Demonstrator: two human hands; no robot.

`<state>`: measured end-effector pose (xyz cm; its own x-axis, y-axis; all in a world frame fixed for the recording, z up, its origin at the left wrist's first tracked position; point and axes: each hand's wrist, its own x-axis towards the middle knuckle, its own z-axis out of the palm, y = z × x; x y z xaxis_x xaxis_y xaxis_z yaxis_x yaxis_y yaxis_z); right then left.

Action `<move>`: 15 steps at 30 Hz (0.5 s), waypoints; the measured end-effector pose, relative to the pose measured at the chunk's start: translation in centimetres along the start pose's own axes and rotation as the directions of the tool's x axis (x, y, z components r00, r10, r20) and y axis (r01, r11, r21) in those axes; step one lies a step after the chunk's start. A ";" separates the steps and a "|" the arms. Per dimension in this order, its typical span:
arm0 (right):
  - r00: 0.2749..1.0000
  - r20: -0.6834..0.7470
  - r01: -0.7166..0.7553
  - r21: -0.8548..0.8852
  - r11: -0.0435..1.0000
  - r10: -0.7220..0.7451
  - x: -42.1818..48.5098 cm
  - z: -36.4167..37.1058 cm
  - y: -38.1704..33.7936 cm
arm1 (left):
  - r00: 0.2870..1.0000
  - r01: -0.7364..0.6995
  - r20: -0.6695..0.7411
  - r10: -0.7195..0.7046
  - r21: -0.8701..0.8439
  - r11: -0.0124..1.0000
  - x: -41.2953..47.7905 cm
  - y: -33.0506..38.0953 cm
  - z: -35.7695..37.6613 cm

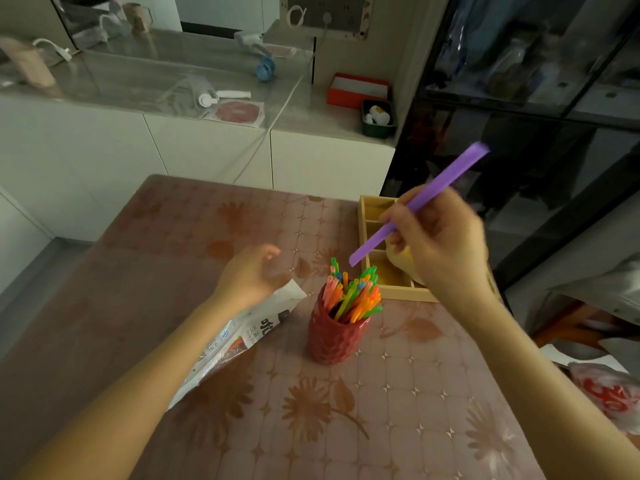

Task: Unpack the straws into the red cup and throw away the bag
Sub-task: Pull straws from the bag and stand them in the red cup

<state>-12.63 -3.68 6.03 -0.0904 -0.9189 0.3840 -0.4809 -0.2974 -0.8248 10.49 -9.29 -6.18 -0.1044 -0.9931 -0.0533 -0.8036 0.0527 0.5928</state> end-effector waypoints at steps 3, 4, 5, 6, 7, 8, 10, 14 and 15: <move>0.986 0.144 -0.065 -0.136 0.989 0.085 0.0 1.8 2.2 | 0.982 0.110 0.118 -0.146 0.266 0.958 0.2 -4.5 2.9; 0.977 0.184 -0.075 -0.165 0.983 0.106 0.1 2.3 2.8 | 0.965 0.131 0.172 -0.196 0.330 0.935 0.2 -5.6 3.6; 0.964 0.231 -0.082 -0.206 0.975 0.130 0.1 2.6 3.4 | 0.943 0.144 0.227 -0.243 0.380 0.914 0.2 -6.6 4.2; 0.947 0.282 -0.080 -0.258 0.963 0.155 0.2 2.9 3.7 | 0.920 0.148 0.273 -0.280 0.419 0.896 0.1 -7.4 4.8; 0.924 0.338 -0.065 -0.320 0.945 0.178 0.3 3.2 4.0 | 0.903 0.143 0.306 -0.301 0.446 0.884 0.1 -8.2 5.4; 0.900 0.390 -0.036 -0.381 0.924 0.196 0.4 3.3 4.1 | 0.894 0.134 0.326 -0.309 0.462 0.876 0.1 -8.8 5.9; 0.870 0.449 0.018 -0.445 0.895 0.205 0.6 3.2 4.1 | 0.884 0.137 0.342 -0.318 0.462 0.876 0.1 -9.6 6.6; 0.935 0.342 -0.043 -0.162 0.986 0.096 0.8 2.6 2.8 | 0.903 0.155 0.313 -0.296 0.405 0.901 0.3 -10.1 7.1; 0.950 0.304 -0.046 -0.098 0.994 0.074 0.8 2.5 2.6 | 0.906 0.150 0.312 -0.286 0.396 0.906 0.3 -10.1 7.2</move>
<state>-11.74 -5.88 3.16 0.1436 -0.9736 0.1773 -0.5592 -0.2276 -0.7971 14.38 -9.35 -17.97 -0.0475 -0.8822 -0.4685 -0.9757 -0.0594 0.2107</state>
